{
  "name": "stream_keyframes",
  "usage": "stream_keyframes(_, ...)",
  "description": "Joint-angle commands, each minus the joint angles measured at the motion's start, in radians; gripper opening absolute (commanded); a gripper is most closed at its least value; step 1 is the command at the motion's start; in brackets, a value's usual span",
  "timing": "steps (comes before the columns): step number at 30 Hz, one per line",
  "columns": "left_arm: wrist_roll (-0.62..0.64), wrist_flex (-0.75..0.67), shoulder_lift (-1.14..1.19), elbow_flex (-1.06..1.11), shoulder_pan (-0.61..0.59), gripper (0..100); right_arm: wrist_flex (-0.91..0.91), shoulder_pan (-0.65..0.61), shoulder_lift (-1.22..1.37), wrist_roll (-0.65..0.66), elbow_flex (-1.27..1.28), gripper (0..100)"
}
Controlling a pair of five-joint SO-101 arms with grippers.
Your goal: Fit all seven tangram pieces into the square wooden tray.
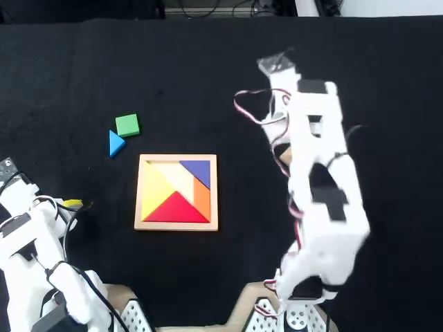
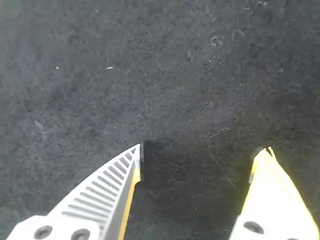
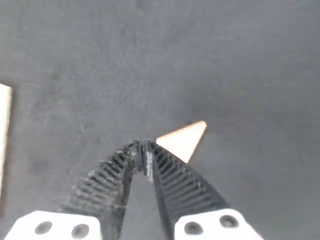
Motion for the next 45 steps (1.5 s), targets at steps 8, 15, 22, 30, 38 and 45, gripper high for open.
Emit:
stream_keyframes(8,0.003,-0.015,-0.021,-0.007,0.012,34,-0.135,0.025,-0.691,0.032,0.524,3.1)
stream_keyframes(15,0.003,-0.012,-0.021,-0.007,0.012,34,-0.157,-0.011,-0.568,-0.253,0.521,18.4)
stream_keyframes(22,0.002,-0.012,-0.021,-0.005,0.012,34,-0.158,-0.041,-0.243,-0.338,0.291,21.7)
stream_keyframes(30,0.002,-0.014,-0.021,-0.005,0.012,34,-0.158,-0.035,0.036,-0.374,0.133,23.5)
stream_keyframes(38,0.002,-0.015,-0.021,-0.005,0.008,34,-0.158,0.015,0.093,-0.371,0.117,23.4)
stream_keyframes(45,0.002,-0.012,-0.021,-0.005,0.007,34,-0.158,0.032,0.093,-0.281,0.145,23.3)
